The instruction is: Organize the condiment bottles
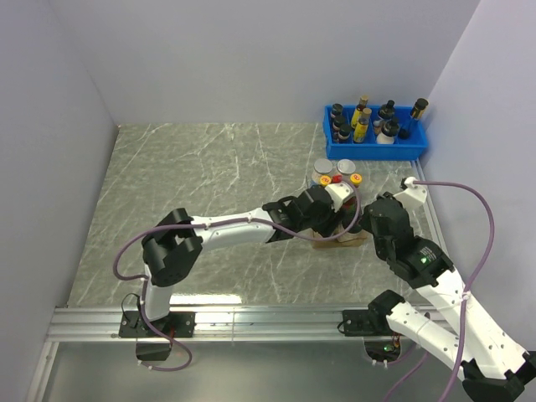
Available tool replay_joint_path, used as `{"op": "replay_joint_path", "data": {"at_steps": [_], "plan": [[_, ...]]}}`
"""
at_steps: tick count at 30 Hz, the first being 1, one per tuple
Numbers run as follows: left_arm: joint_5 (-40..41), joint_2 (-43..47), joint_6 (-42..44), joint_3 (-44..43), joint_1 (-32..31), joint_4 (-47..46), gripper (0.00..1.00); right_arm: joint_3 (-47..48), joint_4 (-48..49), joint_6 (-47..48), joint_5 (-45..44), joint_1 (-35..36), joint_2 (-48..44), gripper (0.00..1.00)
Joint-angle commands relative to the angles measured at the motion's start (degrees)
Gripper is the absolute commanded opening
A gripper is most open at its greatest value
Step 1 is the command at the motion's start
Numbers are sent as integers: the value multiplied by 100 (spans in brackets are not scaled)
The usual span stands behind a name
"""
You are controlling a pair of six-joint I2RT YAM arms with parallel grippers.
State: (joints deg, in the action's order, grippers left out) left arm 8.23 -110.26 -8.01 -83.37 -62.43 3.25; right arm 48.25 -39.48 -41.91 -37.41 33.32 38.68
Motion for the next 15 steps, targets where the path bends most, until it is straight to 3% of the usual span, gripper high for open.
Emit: {"op": "replay_joint_path", "data": {"at_steps": [1, 6, 8, 10, 11, 12, 14, 15], "plan": [[452, -83, 177, -179, -23, -377, 0, -61, 169, 51, -3, -63, -27, 0], [610, -206, 54, -48, -32, -509, 0, -79, 204, 78, 84, -89, 0, 1], [645, -233, 37, -56, -23, -544, 0, -53, 196, 95, 102, -89, 17, 4], [689, -286, -7, -83, -23, -553, 3, -44, 204, 104, 120, -89, 26, 14], [680, -321, -8, -91, -23, -544, 8, -52, 204, 104, 137, -98, 26, 20], [689, -330, -42, -91, -23, -544, 21, -52, 204, 104, 137, -98, 26, 29], [671, -321, -86, -30, -23, -570, 37, -70, 213, 122, 190, -107, 17, 38], [689, -304, -113, 14, -23, -675, 46, -61, 213, 122, 199, -107, 17, 48]]}}
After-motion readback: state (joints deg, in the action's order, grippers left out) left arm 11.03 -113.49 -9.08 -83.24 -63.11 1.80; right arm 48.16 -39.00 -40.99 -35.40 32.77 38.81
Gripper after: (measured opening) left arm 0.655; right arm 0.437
